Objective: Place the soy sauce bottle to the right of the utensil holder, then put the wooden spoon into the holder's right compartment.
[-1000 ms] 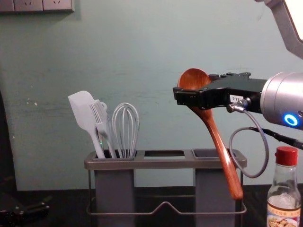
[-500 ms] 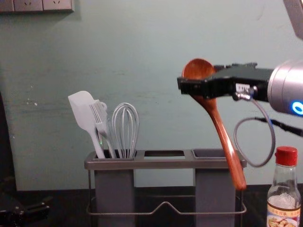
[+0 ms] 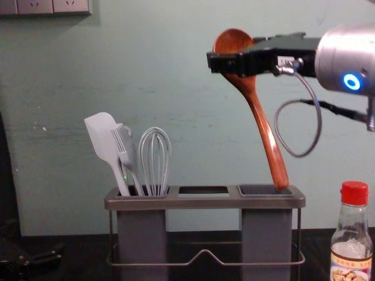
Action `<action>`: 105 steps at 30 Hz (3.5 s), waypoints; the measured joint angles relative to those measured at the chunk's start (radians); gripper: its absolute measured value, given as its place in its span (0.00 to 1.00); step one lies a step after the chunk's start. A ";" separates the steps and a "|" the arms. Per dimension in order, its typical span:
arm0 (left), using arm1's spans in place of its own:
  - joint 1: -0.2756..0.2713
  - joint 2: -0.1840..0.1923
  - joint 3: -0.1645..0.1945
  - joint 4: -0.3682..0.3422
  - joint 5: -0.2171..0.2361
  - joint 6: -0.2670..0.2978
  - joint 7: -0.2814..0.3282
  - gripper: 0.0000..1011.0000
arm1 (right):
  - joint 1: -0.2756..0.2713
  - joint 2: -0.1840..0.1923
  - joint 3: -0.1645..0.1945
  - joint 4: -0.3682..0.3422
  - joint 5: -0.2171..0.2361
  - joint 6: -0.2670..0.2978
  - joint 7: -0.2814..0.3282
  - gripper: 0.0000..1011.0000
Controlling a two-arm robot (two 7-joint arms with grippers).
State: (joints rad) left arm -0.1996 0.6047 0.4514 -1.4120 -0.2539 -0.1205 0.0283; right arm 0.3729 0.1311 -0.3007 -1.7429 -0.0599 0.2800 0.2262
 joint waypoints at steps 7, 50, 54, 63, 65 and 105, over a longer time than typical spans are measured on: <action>0.000 0.000 0.000 0.000 0.000 0.000 0.000 0.99 | 0.036 -0.016 -0.012 0.017 -0.017 0.006 -0.006 0.83; 0.000 0.000 0.000 0.000 0.000 0.000 0.000 0.99 | 0.088 -0.035 -0.016 0.214 -0.021 -0.069 -0.007 0.83; 0.000 0.000 0.000 0.000 0.000 0.000 0.000 0.99 | 0.077 -0.031 -0.017 0.214 -0.020 -0.069 -0.007 0.83; 0.000 0.000 0.000 0.000 0.000 0.000 0.000 0.99 | 0.046 -0.023 -0.016 0.214 -0.018 -0.069 -0.006 0.83; 0.000 0.000 0.000 0.000 0.000 0.000 0.000 0.99 | 0.039 -0.021 -0.015 0.211 -0.018 -0.068 -0.006 0.83; 0.000 0.000 0.000 0.000 0.000 0.000 0.000 0.99 | -0.062 0.002 0.003 0.112 0.006 -0.042 -0.002 0.83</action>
State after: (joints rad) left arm -0.1995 0.6047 0.4514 -1.4120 -0.2539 -0.1206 0.0283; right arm 0.3113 0.1330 -0.2976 -1.6305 -0.0535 0.2375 0.2241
